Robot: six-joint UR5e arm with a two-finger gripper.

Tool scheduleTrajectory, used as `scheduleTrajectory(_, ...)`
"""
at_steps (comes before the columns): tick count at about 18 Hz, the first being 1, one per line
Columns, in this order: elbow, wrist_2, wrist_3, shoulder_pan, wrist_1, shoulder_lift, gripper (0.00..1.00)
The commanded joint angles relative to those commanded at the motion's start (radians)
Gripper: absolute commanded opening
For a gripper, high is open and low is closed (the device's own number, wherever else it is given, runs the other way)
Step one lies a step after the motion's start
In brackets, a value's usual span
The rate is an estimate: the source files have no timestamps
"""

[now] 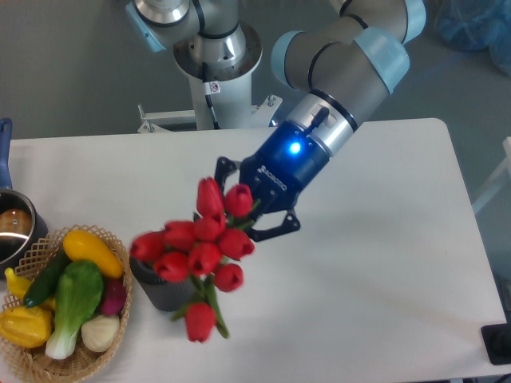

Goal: Insert the flowers into the vase
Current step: 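Lower the tulip stems into the black vase opening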

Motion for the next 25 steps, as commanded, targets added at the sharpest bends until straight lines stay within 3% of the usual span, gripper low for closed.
scheduleTrajectory(6,-0.003,-0.143,0.017,-0.002,0.000,0.002,0.04)
scheduleTrajectory(18,-0.019,-0.120,0.032,-0.025,0.000,-0.035,0.05)
scheduleTrajectory(25,-0.020,-0.049,0.061,-0.049,0.000,-0.078,0.06)
